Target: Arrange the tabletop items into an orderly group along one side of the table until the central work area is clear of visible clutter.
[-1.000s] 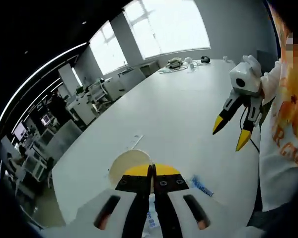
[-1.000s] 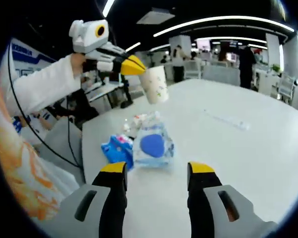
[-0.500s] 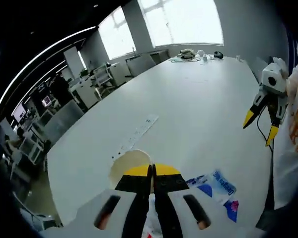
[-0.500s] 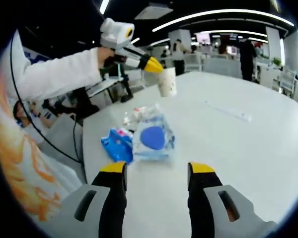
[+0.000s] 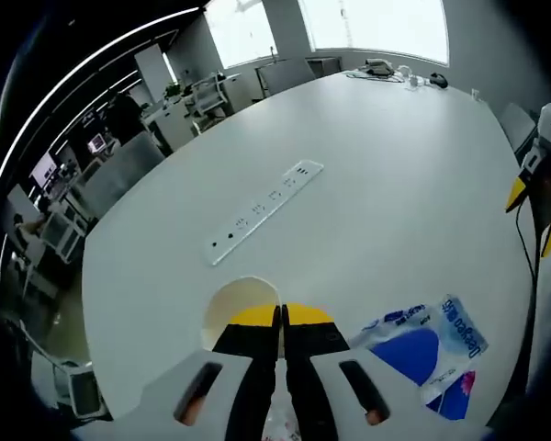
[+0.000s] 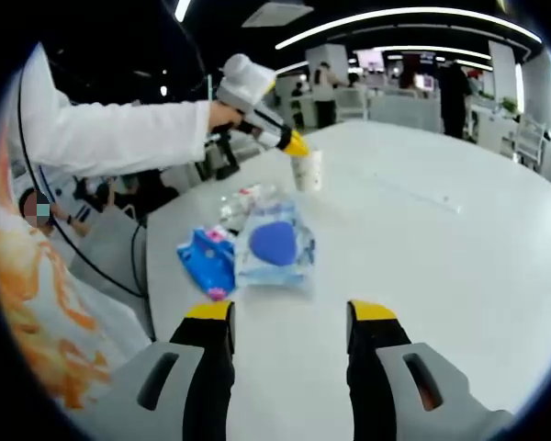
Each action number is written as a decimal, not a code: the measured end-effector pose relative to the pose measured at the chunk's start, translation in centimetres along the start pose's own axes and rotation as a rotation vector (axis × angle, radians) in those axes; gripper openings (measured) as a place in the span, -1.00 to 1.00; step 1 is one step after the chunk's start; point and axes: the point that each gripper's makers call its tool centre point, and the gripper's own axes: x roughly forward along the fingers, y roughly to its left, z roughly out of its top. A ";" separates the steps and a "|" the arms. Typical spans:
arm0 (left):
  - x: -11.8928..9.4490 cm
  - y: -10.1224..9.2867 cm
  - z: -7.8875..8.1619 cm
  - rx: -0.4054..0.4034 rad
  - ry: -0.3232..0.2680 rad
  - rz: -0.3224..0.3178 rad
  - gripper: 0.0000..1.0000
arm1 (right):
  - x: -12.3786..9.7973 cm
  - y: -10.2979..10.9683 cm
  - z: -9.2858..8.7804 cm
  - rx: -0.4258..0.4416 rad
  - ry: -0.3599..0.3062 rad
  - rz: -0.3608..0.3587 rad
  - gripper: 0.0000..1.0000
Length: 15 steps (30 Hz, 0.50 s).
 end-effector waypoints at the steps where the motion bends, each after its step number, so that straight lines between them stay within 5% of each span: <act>1: 0.2 0.1 -0.2 0.005 0.007 0.006 -1.00 | 0.1 0.0 -0.1 -0.009 0.005 -0.004 -0.06; 15: 1.9 0.6 -2.4 -0.081 0.039 0.032 -1.00 | 1.0 0.4 -0.3 0.002 0.024 0.021 -0.05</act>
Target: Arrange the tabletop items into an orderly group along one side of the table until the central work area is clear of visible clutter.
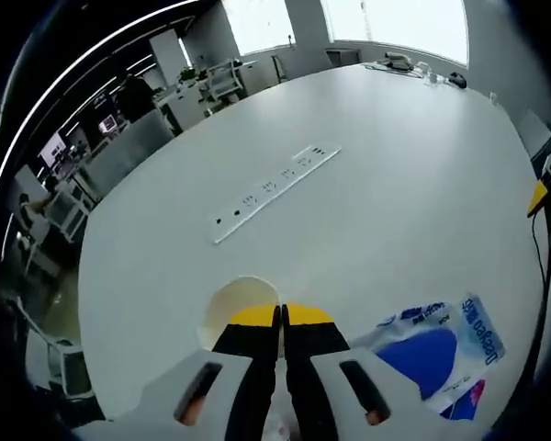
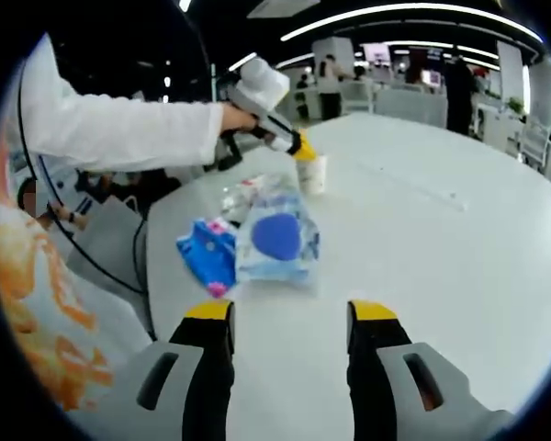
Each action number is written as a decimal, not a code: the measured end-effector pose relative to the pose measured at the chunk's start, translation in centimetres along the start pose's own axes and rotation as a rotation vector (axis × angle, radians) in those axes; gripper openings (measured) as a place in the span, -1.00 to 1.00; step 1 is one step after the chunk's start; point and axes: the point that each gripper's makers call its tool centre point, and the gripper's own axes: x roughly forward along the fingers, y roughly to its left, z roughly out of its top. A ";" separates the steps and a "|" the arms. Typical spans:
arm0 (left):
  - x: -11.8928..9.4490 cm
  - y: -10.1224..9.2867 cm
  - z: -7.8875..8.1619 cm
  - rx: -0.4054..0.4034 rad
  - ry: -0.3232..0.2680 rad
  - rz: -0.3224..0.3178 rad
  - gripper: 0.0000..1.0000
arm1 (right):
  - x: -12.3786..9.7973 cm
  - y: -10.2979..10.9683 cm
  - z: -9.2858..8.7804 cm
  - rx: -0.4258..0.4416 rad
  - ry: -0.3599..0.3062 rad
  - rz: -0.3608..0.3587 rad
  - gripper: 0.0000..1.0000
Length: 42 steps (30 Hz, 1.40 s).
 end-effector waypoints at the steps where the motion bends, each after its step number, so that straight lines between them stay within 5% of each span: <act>1: 0.1 -0.1 -0.1 -0.002 0.000 0.001 -1.00 | 0.0 0.0 0.0 0.003 0.000 0.000 -0.05; 22: 0.2 -0.2 -1.3 -0.034 0.004 0.009 -1.00 | 0.1 -0.3 -0.4 0.025 0.006 -0.004 -0.06; 35: -2.5 2.1 -1.7 -0.148 -0.035 0.144 0.36 | 0.1 0.7 -0.2 0.022 -0.008 0.017 0.00; 42: -5.0 2.8 -2.2 -0.184 -0.066 0.185 0.49 | -0.1 1.8 -0.1 0.007 -0.016 0.027 0.02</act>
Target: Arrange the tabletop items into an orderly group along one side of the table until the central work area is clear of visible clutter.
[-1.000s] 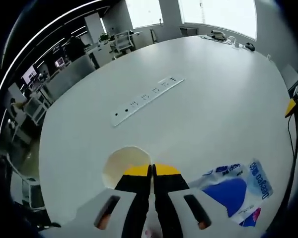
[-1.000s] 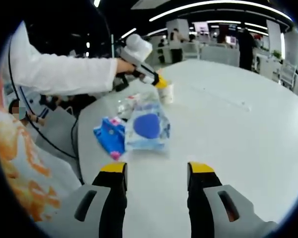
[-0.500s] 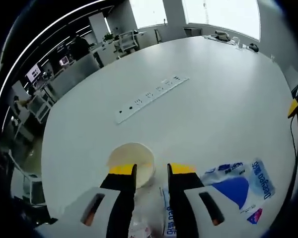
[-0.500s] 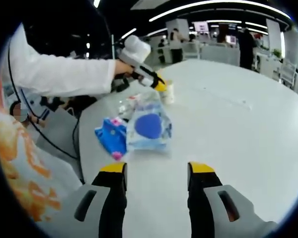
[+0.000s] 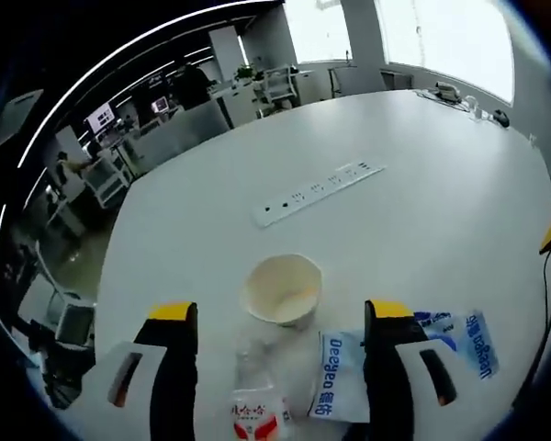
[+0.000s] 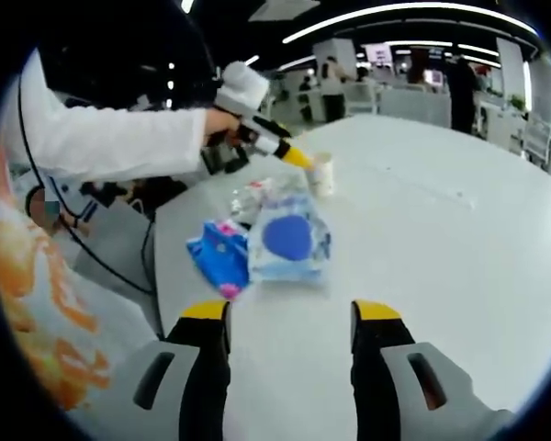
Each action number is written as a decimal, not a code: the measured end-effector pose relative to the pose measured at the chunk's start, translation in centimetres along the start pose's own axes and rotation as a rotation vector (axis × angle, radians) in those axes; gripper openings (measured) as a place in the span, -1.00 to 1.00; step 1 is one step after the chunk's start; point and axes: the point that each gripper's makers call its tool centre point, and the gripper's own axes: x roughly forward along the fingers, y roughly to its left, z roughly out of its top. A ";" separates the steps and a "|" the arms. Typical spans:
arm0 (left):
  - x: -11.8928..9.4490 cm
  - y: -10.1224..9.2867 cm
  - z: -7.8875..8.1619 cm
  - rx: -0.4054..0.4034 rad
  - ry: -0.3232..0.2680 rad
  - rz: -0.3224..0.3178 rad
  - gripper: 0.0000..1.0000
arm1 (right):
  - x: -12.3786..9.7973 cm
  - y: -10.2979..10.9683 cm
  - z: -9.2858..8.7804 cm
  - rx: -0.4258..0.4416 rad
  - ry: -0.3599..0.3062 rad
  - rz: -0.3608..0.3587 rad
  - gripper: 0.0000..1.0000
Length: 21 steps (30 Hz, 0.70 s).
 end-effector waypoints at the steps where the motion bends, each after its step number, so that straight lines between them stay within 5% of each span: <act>1: -0.3 0.1 0.0 -0.001 -0.004 0.004 0.49 | 0.0 0.1 0.0 -0.002 -0.001 0.000 0.02; 21: -6.7 1.8 -4.2 -0.078 0.015 0.082 0.50 | -2.0 -0.2 -0.2 0.015 -0.049 -0.032 0.06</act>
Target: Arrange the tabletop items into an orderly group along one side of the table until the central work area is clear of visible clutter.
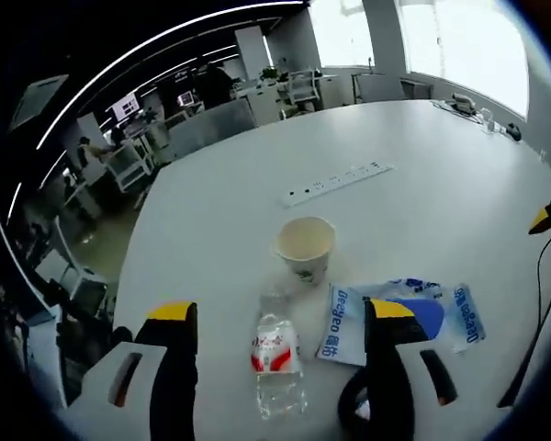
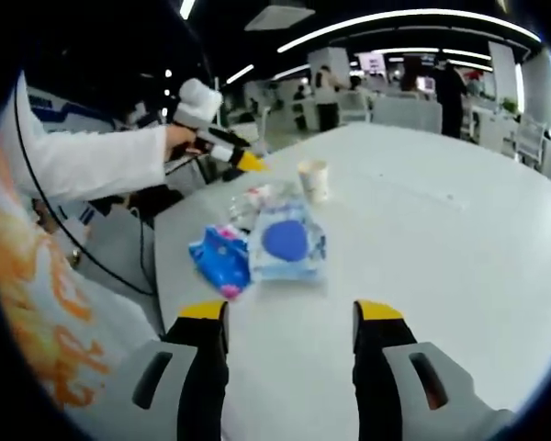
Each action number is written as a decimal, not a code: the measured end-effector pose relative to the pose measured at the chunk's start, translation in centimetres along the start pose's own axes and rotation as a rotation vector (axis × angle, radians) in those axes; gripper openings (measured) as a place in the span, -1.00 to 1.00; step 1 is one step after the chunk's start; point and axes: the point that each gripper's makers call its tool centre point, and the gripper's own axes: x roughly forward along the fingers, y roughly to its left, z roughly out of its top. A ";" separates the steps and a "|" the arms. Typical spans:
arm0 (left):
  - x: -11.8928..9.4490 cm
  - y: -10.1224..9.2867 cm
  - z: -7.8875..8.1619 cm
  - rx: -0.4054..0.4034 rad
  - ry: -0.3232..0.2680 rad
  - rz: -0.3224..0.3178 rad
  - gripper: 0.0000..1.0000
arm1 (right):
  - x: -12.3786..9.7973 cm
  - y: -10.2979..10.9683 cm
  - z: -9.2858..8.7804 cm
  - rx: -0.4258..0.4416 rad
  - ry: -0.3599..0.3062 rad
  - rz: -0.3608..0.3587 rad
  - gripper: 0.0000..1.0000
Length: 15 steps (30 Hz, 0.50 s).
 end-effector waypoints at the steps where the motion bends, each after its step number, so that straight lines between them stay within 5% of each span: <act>1: -0.2 0.1 -0.2 -0.004 0.001 0.003 0.50 | -0.1 0.0 0.0 0.000 0.000 -0.002 0.06; 15: -1.6 0.7 -1.7 -0.026 0.018 0.026 0.46 | -0.4 0.1 -0.3 -0.003 0.005 0.004 0.06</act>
